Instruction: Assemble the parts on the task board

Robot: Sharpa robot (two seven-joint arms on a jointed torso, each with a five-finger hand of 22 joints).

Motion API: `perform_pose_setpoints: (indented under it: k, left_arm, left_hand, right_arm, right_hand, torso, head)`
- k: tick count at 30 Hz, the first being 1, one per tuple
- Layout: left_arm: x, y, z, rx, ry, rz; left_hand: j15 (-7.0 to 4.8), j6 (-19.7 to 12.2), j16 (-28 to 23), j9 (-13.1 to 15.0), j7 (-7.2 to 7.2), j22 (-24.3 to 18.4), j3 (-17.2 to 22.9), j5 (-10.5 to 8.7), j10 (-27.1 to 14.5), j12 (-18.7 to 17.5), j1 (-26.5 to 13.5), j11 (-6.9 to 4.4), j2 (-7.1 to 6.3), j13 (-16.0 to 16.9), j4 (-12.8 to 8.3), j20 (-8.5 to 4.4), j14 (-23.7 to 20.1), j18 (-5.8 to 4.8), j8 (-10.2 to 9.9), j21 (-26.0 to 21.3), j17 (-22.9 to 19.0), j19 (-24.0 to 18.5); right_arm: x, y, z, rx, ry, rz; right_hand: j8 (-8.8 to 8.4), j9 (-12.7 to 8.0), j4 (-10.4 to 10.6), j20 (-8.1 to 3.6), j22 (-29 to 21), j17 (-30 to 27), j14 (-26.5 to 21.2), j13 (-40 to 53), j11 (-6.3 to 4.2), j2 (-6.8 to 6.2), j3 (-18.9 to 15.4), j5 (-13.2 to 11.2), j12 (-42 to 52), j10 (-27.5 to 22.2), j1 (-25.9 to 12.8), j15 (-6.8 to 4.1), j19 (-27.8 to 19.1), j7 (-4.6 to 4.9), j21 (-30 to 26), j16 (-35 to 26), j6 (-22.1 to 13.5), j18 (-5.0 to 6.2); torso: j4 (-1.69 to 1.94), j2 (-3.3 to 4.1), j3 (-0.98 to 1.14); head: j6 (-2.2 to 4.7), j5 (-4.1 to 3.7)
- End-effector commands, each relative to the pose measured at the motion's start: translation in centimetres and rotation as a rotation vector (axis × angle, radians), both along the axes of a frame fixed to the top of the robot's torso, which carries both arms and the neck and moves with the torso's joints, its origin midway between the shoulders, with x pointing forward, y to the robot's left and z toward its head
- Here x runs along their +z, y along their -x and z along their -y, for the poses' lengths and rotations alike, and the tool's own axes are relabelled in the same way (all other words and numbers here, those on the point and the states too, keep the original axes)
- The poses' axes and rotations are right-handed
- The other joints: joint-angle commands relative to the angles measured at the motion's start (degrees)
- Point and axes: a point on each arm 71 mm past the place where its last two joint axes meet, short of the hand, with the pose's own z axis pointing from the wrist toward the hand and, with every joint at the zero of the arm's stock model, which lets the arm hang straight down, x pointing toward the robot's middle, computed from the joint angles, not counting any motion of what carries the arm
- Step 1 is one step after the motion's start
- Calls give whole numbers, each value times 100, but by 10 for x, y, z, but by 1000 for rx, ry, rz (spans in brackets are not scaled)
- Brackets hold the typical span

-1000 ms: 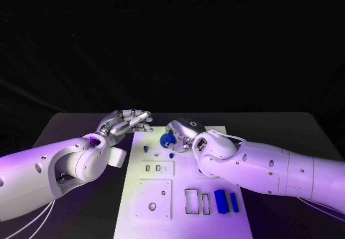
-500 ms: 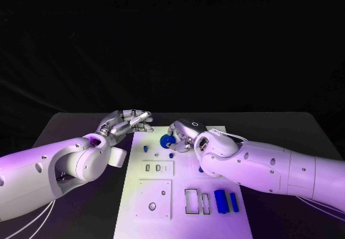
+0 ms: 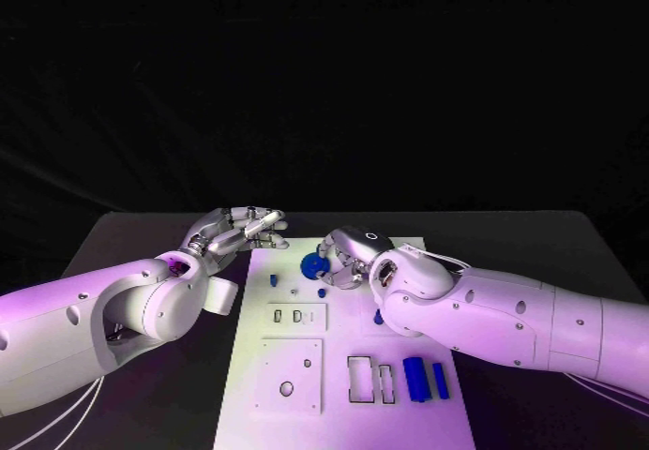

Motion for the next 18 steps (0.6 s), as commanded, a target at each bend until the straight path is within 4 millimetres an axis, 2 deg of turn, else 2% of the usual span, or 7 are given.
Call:
perform_pose_setpoints:
  k: [1,3,8,18]
  left_arm:
    - [1,0,1,-5,8,3]
    - [1,0,1,-5,8,3]
    - [1,0,1,-4,7,3]
    - [1,-1,-1,1,6,4]
  left_hand:
    - [3,-41,36,9,17,9,-146,-20,-38,-9,-50,-12,13,8,6,14,-48,41,-35,36,9,-38]
    - [3,-41,36,9,17,9,-146,-20,-38,-9,-50,-12,13,8,6,14,-48,41,-35,36,9,-38]
    - [3,-41,36,9,17,9,-146,-20,-38,-9,-50,-12,13,8,6,14,-48,41,-35,36,9,-38]
    - [4,-47,37,12,18,10,-146,-20,-43,-10,-49,-11,14,10,4,16,-54,41,-36,37,12,-42]
  right_arm:
    - [-1,3,0,2,0,0]
    - [-1,4,3,0,-7,4]
    - [7,9,21,-21,-48,21]
    - [49,20,88,-56,-189,31]
  right_hand:
    - [-16,-2,26,-15,1112,1510,587,729,-5,20,5,20,37,58,-27,-13,286,0,24,23,39,-85]
    - [-16,-2,26,-15,1112,1510,587,729,-5,20,5,20,37,58,-27,-13,286,0,24,23,39,-85]
    - [-25,-10,28,-16,1116,1510,587,733,-5,14,1,29,42,63,-28,-14,289,3,27,23,27,-86]
    - [-65,-41,27,-17,1087,1510,587,726,5,24,12,-10,35,58,5,-8,265,15,-7,23,-28,-76]
  torso:
    - [-2,-1,2]
    - [4,0,0]
    - [-21,-20,-6]
    - [-137,-105,16]
  head:
    - [0,0]
    - [7,-7]
    - [16,1]
    - [18,51]
